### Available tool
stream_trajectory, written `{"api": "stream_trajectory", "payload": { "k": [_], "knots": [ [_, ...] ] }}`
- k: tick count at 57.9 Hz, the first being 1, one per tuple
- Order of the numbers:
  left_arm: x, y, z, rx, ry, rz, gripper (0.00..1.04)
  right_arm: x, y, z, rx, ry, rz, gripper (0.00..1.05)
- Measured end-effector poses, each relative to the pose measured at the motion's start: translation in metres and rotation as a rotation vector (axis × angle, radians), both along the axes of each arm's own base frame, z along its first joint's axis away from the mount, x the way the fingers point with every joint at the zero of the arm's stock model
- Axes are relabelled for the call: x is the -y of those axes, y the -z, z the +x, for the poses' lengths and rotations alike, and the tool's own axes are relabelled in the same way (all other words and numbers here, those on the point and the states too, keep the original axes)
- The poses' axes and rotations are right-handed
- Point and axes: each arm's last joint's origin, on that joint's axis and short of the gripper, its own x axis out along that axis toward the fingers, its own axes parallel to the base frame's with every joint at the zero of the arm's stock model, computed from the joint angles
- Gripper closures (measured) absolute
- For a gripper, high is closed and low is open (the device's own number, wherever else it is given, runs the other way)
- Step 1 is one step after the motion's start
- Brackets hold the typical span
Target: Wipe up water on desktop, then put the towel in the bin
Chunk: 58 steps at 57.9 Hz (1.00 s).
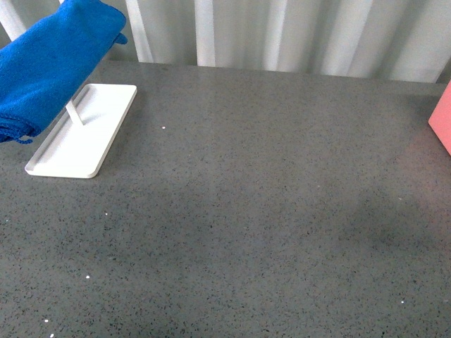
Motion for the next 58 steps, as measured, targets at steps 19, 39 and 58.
{"api": "stream_trajectory", "payload": {
  "k": [19, 39, 58],
  "knots": [
    [0.0000, 0.0000, 0.0000, 0.000, 0.000, 0.000, 0.07, 0.0000, 0.0000, 0.0000, 0.000, 0.000, 0.000, 0.07],
    [0.0000, 0.0000, 0.0000, 0.000, 0.000, 0.000, 0.07, 0.0000, -0.0001, 0.0000, 0.000, 0.000, 0.000, 0.07],
    [0.0000, 0.0000, 0.0000, 0.000, 0.000, 0.000, 0.07, 0.0000, 0.0000, 0.0000, 0.000, 0.000, 0.000, 0.07]
  ]
}}
